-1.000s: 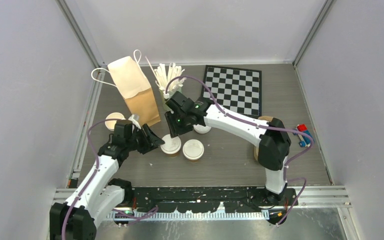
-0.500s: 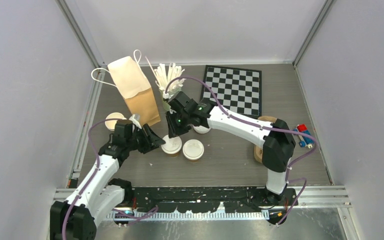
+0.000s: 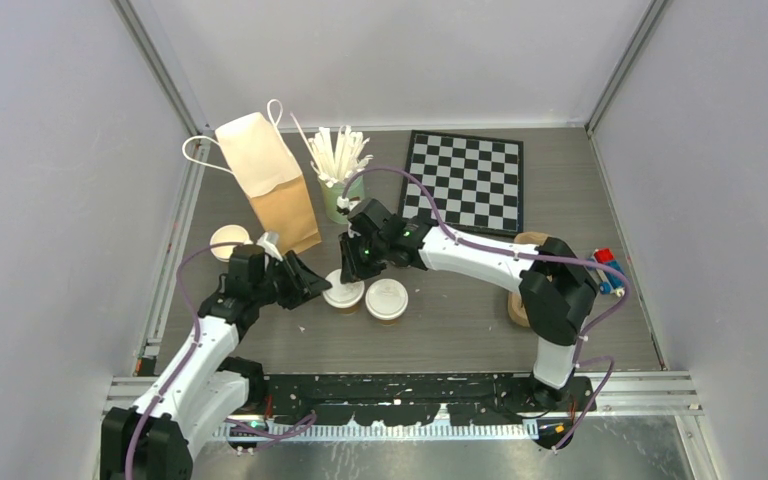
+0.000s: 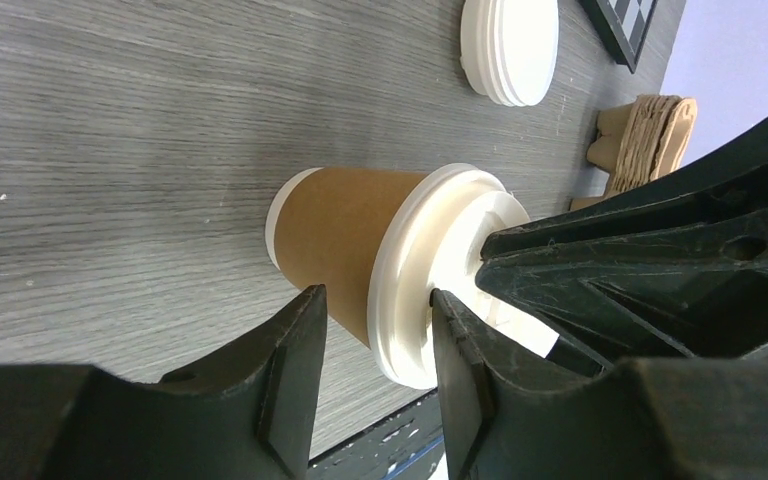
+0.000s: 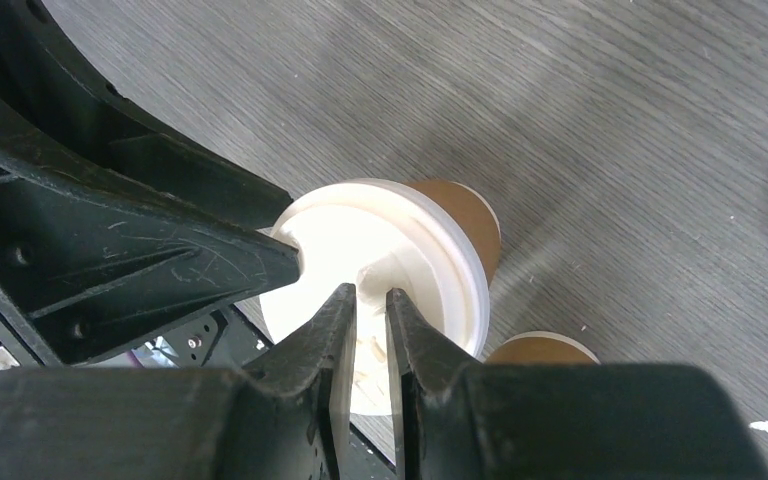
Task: Pack the takeout coffee
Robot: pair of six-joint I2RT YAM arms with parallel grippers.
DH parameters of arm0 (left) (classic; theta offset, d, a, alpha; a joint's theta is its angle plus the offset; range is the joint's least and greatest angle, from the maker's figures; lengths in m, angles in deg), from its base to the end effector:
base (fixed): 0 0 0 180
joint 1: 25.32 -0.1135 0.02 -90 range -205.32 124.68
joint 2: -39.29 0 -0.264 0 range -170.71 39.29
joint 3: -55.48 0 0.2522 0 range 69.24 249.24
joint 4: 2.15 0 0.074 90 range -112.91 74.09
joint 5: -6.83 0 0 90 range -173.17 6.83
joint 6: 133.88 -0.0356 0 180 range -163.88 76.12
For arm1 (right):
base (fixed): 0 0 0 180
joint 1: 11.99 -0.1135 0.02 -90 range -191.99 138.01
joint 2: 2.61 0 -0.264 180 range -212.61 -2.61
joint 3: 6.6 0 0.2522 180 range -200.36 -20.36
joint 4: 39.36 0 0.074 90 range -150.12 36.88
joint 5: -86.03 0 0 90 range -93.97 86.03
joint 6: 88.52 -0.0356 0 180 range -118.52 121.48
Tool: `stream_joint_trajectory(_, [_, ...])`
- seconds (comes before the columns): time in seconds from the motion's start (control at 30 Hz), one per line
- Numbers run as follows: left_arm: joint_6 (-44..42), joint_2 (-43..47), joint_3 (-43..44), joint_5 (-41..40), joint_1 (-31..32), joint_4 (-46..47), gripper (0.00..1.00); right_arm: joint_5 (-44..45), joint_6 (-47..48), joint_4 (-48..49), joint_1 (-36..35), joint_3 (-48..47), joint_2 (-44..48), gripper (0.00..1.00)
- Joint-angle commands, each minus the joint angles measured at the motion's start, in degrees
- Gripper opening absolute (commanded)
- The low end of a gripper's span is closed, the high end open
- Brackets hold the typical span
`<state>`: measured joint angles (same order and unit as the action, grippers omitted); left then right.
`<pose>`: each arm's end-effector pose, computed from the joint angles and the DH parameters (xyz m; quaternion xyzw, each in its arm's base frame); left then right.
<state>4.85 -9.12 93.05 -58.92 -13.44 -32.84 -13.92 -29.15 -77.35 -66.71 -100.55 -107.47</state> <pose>0.1655 -0.0497 0.1929 -0.2000 0.8731 -0.3679 0.2498 0.2301 0.3358 0.2388 -0.2244 0.9059 0.2967 0.2021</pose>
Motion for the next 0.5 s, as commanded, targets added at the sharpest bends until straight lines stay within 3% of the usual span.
stream_joint_trajectory(0.0, [0.10,0.84,-0.82,-0.12,0.16,-5.11,0.46,2.72,0.13,-2.24,0.05,3.55,-0.72,0.23])
stream_joint_trajectory(0.13, [1.30,4.30,2.82,2.59,0.15,-7.38,0.57,3.07,0.14,-2.23,0.05,3.40,0.47,0.24])
stream_joint_trajectory(0.23, [4.14,6.05,1.19,6.72,0.16,-3.80,0.62,3.11,0.13,-2.63,0.07,3.17,0.78,0.24])
stream_joint_trajectory(0.47, [9.11,7.88,-6.14,9.60,0.12,4.23,0.63,3.20,0.18,-3.27,0.05,2.67,1.35,0.24])
